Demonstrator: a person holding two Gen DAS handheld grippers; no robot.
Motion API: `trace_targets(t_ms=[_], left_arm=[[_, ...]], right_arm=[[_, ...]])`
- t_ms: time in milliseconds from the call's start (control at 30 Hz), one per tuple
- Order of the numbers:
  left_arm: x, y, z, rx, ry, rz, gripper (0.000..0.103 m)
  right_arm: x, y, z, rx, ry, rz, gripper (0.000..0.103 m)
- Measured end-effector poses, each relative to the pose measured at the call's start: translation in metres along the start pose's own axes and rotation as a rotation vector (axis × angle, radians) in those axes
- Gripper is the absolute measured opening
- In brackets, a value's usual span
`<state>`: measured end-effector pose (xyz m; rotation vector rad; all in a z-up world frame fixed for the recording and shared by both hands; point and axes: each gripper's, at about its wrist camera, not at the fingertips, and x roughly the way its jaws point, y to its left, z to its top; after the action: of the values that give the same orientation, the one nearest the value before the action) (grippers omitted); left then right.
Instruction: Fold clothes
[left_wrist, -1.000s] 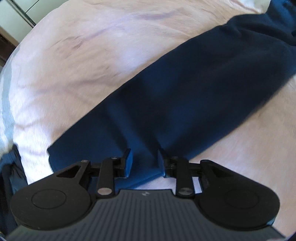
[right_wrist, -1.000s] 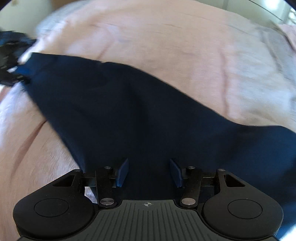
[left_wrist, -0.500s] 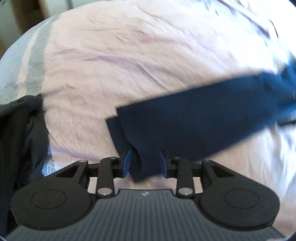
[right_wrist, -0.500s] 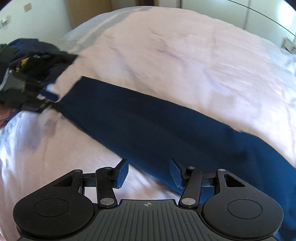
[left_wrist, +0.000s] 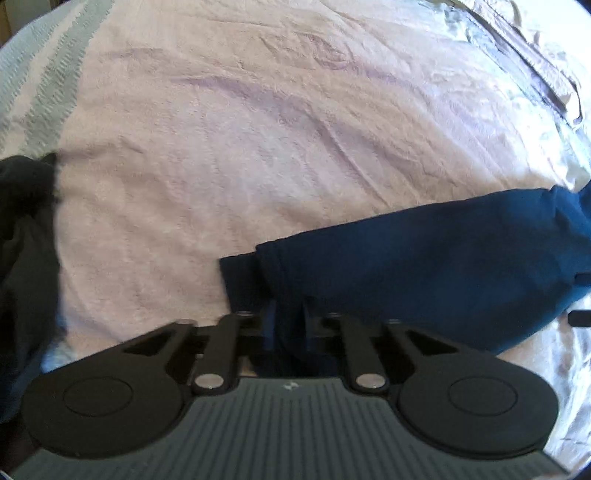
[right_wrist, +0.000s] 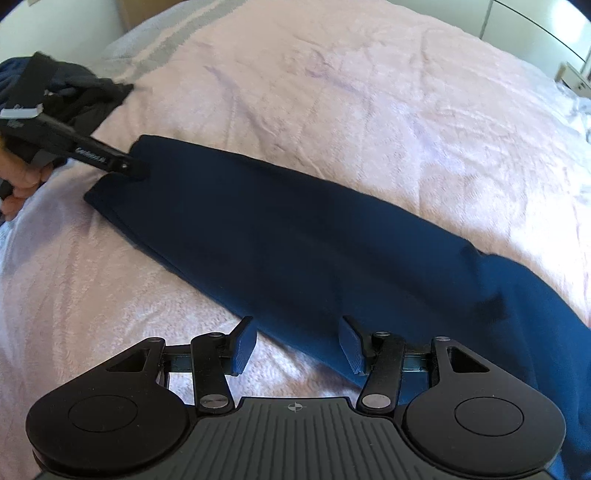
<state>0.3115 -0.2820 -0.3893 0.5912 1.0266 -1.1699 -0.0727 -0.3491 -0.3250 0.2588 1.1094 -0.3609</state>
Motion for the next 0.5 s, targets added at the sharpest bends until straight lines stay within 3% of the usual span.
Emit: trace_targets(t_ms=[100,300,400,500], left_arm=[[-0.021,0.008,-0.005,0.029,-0.071,0.070,0.009],[-0.005,0.006,-0.006,0.041,-0.031,0.069,0.009],[-0.009,0.011,-0.005,0.027,-0.026,0.068,0.017],[-0.025,0.016,-0.004,0.028,-0.045,0.076,0.033]], right_arm=[[0.000,-0.001,0.001,0.011,0.009,-0.011,0.053],[0.003,0.000,-0.001,0.022,0.023,-0.033,0.053],[0.008,0.002,-0.003,0.029,0.044,-0.049,0.053],[0.012,0.005,-0.006,0.037,0.064,-0.064,0.053]])
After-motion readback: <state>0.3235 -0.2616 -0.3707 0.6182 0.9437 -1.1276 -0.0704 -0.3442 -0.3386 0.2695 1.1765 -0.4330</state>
